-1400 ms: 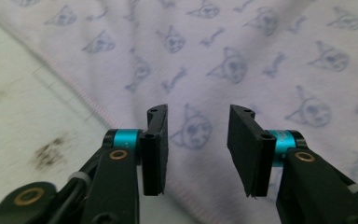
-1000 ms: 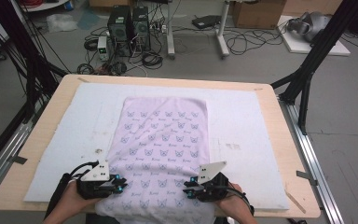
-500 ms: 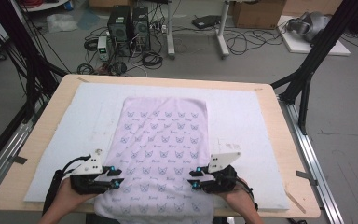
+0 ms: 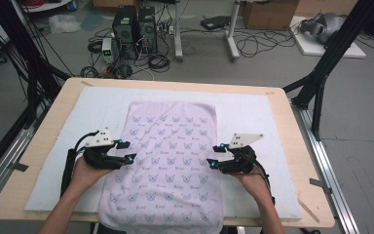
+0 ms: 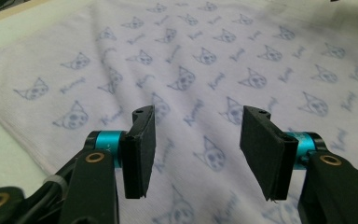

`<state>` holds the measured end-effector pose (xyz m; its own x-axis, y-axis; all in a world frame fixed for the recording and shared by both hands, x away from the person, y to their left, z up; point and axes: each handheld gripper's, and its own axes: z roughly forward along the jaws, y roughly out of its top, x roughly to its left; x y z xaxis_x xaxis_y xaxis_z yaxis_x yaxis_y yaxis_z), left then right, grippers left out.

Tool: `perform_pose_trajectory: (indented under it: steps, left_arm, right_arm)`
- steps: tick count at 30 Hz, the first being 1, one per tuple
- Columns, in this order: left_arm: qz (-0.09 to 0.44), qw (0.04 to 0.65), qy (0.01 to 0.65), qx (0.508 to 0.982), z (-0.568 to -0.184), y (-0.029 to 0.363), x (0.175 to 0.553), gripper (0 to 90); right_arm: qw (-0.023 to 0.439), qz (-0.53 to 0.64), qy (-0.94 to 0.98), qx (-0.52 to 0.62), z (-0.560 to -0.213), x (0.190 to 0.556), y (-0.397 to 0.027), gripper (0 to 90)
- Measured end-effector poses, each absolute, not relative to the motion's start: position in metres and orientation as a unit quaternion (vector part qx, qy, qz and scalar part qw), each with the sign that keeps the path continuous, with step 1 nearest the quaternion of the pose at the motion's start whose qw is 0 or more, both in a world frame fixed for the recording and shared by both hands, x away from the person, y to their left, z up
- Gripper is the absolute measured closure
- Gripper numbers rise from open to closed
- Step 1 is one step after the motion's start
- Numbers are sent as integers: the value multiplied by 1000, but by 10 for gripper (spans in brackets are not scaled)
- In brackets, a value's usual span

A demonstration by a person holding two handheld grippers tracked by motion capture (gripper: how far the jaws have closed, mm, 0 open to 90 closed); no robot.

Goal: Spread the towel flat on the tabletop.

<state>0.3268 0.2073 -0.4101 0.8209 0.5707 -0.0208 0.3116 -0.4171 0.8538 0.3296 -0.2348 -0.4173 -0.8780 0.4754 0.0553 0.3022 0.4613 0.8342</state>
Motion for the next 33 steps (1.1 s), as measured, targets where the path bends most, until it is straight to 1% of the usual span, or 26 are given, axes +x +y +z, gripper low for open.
perform_pose_trajectory:
  steps: [3, 7, 12, 16, 33]
  left_arm:
    - [151, 464, 277, 828, -410, 208, 335, 442]
    - [148, 451, 284, 833, -413, 209, 339, 425]
    - [149, 438, 275, 843, -416, 204, 336, 421]
    - [149, 440, 275, 842, -416, 205, 335, 420]
    - [145, 449, 280, 836, -416, 209, 335, 419]
  right_arm:
    - [91, 470, 844, 240, -417, 341, -239, 400]
    - [89, 473, 839, 255, -418, 348, -241, 382]
    - [88, 463, 845, 254, -420, 348, -237, 354]
    - [88, 455, 850, 250, -421, 346, -234, 333]
    - [90, 451, 852, 248, -421, 345, -231, 314]
